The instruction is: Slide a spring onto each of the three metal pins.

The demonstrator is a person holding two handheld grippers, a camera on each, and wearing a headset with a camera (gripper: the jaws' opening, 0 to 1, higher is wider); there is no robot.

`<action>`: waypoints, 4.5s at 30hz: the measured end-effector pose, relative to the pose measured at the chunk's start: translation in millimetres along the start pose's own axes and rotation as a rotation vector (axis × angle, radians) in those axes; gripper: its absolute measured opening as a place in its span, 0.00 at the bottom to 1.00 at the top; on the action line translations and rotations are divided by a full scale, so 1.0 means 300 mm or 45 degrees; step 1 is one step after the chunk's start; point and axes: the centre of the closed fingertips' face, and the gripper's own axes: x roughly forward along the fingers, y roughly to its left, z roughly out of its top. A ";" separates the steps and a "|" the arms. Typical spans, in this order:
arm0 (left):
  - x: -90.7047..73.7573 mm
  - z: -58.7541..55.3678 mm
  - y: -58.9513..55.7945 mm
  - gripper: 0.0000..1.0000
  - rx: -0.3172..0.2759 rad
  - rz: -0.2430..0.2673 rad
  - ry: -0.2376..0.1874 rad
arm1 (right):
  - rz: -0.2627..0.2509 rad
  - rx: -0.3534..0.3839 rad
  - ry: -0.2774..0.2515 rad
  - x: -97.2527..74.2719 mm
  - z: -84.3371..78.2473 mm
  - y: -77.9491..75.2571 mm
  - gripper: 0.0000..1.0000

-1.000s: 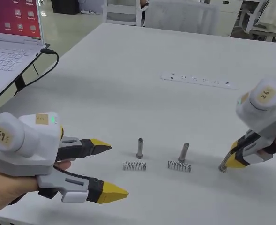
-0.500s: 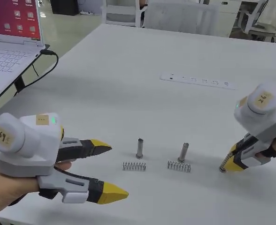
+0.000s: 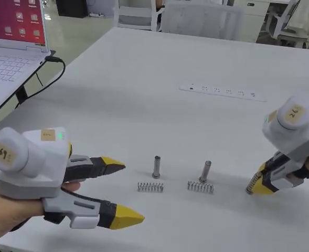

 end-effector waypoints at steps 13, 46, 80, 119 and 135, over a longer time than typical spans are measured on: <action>0.001 -0.003 -0.003 0.64 -0.003 -0.002 0.004 | -0.008 0.008 -0.015 0.000 -0.008 -0.005 0.20; 0.006 0.005 -0.009 0.65 0.007 -0.016 -0.004 | -0.037 0.056 -0.043 -0.033 -0.064 0.066 0.22; -0.003 0.012 -0.014 0.64 0.009 -0.002 -0.017 | 0.032 -0.088 -0.103 -0.015 0.072 0.234 0.21; -0.008 0.007 -0.010 0.63 0.002 0.000 -0.017 | 0.001 -0.146 -0.087 0.088 0.234 0.129 0.16; -0.007 0.006 -0.008 0.63 -0.004 0.003 -0.017 | 0.025 -0.136 -0.081 0.131 0.235 0.134 0.14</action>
